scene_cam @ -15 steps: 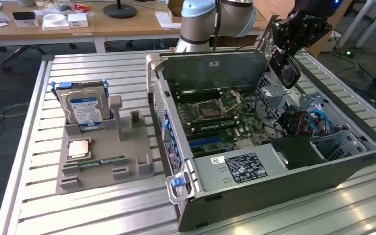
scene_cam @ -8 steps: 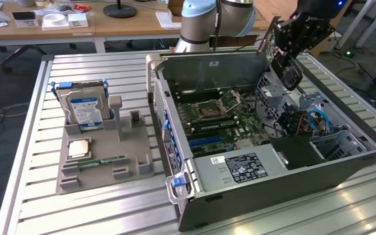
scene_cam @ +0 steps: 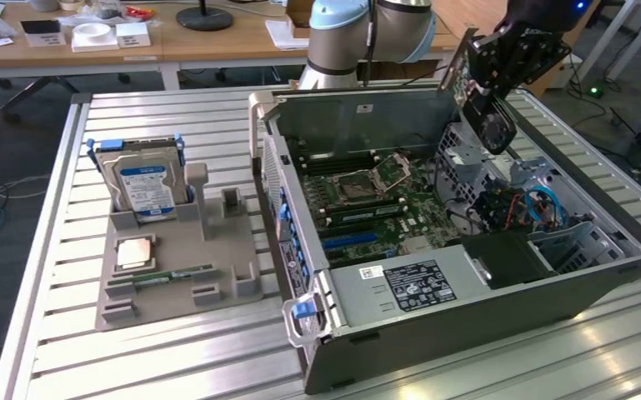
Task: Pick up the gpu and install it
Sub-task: 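Pick up the gpu and move the gpu toward the slot, then insert the gpu into the slot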
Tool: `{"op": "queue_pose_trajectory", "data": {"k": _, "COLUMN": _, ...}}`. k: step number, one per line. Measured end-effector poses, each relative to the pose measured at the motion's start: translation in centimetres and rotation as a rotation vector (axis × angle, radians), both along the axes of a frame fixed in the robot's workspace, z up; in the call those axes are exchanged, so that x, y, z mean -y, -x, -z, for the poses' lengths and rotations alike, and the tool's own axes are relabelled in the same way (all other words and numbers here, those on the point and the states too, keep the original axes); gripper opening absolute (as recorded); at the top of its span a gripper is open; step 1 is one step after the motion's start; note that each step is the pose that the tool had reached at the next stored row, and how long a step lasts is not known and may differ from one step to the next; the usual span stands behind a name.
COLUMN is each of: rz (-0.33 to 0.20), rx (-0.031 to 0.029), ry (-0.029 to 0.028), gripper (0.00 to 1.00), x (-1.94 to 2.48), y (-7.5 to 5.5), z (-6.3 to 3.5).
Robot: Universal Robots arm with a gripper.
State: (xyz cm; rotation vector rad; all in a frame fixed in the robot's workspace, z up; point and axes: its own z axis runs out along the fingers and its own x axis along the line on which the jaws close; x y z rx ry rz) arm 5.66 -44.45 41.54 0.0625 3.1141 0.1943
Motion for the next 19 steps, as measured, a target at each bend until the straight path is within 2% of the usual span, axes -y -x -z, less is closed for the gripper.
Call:
{"op": "queue_pose_trajectory", "data": {"k": 14, "rz": -0.001, "rx": 0.0, "ry": 0.0001, "gripper": 0.26, "x": -0.01, "y": 0.0, "z": 0.0}}
{"op": "queue_pose_trajectory", "data": {"k": 19, "rz": -0.029, "rx": 0.0001, "ry": -0.0001, "gripper": 0.26, "x": -0.01, "y": 0.01, "z": 0.01}}
